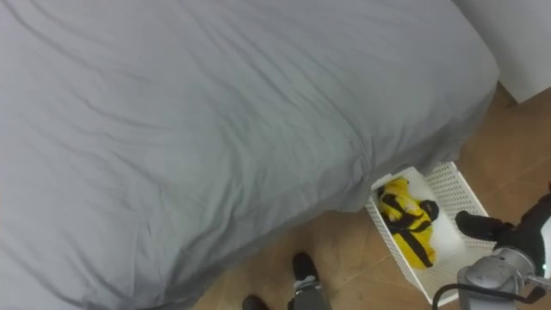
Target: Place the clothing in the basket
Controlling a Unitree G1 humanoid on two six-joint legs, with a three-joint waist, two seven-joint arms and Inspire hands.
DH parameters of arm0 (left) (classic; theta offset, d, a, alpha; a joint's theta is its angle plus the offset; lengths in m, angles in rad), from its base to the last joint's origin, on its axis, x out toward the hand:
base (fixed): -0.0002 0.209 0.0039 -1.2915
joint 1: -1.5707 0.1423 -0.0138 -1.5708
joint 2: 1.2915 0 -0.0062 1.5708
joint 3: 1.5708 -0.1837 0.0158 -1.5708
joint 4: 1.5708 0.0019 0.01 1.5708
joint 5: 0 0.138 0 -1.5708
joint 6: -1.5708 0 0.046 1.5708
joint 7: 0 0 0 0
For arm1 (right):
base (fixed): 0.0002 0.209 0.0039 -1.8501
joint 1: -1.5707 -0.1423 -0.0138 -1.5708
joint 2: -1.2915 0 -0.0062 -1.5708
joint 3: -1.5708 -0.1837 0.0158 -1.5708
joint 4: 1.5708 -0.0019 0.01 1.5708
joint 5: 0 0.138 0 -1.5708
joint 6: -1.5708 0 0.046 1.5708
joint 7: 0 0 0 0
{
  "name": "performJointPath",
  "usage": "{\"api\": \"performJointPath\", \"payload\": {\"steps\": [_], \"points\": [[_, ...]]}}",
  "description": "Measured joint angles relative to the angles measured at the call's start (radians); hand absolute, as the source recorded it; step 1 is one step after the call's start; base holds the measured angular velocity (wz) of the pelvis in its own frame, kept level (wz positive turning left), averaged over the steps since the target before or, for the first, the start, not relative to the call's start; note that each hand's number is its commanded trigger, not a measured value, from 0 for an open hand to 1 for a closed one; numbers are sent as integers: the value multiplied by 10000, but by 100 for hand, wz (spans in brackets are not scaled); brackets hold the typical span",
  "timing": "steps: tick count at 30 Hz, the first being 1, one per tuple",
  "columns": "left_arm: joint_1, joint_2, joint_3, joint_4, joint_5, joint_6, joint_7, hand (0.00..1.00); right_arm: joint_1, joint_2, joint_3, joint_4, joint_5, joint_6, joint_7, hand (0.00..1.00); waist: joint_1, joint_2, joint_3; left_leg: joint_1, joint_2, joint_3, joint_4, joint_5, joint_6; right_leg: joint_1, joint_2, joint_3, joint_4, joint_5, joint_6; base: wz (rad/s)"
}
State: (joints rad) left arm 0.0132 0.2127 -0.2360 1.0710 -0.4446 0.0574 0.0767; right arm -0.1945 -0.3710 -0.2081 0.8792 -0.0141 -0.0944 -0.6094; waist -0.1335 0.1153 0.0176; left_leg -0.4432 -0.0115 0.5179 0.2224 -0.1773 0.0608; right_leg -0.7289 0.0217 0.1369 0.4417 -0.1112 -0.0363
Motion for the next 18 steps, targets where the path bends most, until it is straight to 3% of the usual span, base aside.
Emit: {"api": "performJointPath", "payload": {"steps": [13,18], "points": [[30,-4,-29,37,14,-66,-56,0,656,-2,7,-654,1,-3,47,0,26,4,-17,213,8,-23,1,0,-1,209,-2,-84,57,-56,-31,1],[594,-1,-13,-425,6,-163,-238,0,1176,80,591,-560,1110,-92,380,0,57,-11,-30,781,129,-154,9,-4,-5,919,-9,-219,-145,-85,-52,5]]}}
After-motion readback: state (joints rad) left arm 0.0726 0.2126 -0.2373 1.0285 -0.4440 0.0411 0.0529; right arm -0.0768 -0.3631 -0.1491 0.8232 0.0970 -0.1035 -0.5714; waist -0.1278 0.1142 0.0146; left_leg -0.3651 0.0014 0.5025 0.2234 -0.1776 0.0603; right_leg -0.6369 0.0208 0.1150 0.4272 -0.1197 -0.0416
